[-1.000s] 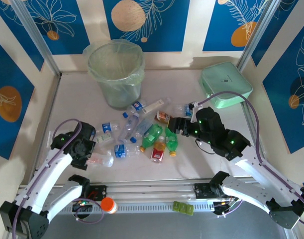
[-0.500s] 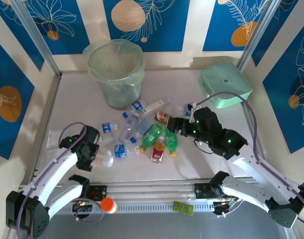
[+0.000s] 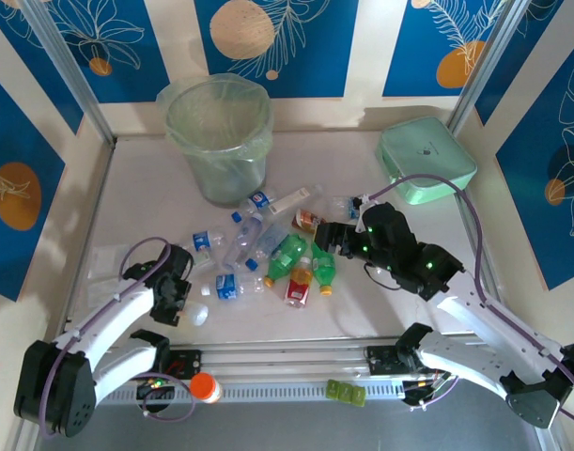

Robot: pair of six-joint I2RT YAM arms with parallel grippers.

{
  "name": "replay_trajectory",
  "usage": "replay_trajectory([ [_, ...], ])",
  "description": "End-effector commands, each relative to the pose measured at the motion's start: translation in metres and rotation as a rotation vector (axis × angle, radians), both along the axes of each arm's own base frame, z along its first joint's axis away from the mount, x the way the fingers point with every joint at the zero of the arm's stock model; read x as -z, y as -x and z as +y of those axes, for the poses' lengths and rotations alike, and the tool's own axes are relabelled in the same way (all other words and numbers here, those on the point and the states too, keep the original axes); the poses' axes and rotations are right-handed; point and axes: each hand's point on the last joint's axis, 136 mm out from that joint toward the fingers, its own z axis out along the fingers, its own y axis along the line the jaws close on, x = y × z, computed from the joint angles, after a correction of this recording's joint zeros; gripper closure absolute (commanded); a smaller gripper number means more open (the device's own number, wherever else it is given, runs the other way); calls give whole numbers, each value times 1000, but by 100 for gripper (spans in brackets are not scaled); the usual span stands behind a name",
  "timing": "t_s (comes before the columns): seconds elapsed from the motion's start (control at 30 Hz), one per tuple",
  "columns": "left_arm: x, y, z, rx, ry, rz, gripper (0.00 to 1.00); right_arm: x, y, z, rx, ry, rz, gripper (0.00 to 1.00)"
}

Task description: Put the plastic bottles in the bin

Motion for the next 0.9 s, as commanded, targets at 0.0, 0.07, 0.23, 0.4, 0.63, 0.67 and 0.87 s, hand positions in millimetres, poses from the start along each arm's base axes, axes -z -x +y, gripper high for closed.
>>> replay_trajectory([
  [0.0, -4, -6, 4, 7, -14, -37, 45, -3, -2, 1, 9, -13, 6, 20],
  [0.07, -9, -8, 6, 14, -22, -60, 47, -8, -2, 1, 10, -15, -5, 20],
  [0.23, -29, -8, 7, 33, -13, -117, 49, -20, -2, -2, 12, -11, -40, 20],
  [0.4, -69, -17, 11, 96, -47, -217, 49, -30, -5, -8, 44, -13, -59, 19],
  [0.63, -153, -62, -17, 416, -44, -468, 51, -45, -8, -4, 4, -7, -101, 19],
  [0.67, -163, -69, -24, 474, -42, -515, 51, -44, -9, -2, -2, 2, -84, 19],
  [0.87, -230, -94, -71, 853, -45, -804, 54, -49, -12, 18, -89, -62, -55, 19],
])
